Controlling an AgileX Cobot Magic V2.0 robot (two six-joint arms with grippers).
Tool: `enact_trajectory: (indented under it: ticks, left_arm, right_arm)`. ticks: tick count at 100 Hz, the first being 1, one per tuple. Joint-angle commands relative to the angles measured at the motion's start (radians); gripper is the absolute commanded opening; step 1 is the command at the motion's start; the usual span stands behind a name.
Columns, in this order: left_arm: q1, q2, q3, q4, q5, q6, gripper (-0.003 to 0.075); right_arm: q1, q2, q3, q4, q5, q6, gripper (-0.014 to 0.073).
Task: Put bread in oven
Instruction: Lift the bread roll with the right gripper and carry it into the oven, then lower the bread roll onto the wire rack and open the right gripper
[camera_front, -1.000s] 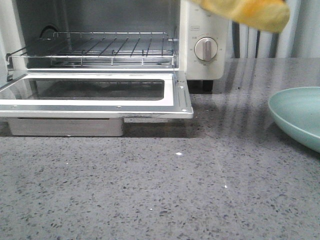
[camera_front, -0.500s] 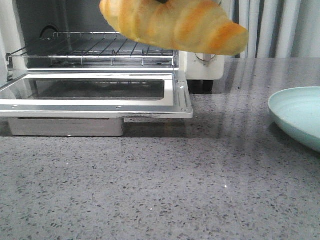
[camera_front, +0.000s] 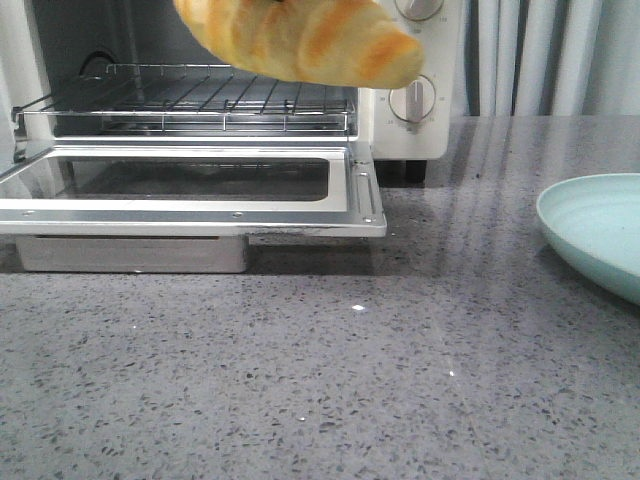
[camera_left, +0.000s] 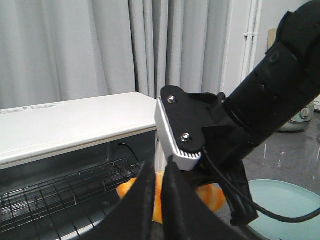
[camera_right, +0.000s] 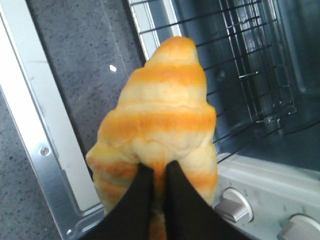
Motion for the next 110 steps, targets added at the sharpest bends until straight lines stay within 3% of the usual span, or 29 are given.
enact_trajectory:
  ticks: [1, 39, 110]
  left_arm:
    - [-0.006, 0.006, -0.034, -0.002, 0.04, 0.004, -0.002]
    - [-0.006, 0.006, -0.034, -0.002, 0.04, 0.004, -0.002]
    - [-0.006, 0.006, -0.034, -0.002, 0.074, 0.005, -0.002]
  right_arm:
    - [-0.001, -0.012, -0.072, -0.045, -0.049, -0.01, -0.0073]
    - [-0.001, 0.104, -0.152, -0.08, -0.095, -0.01, -0.0073]
    - [-0.057, 0.165, -0.153, -0.166, -0.237, 0.033, -0.0073]
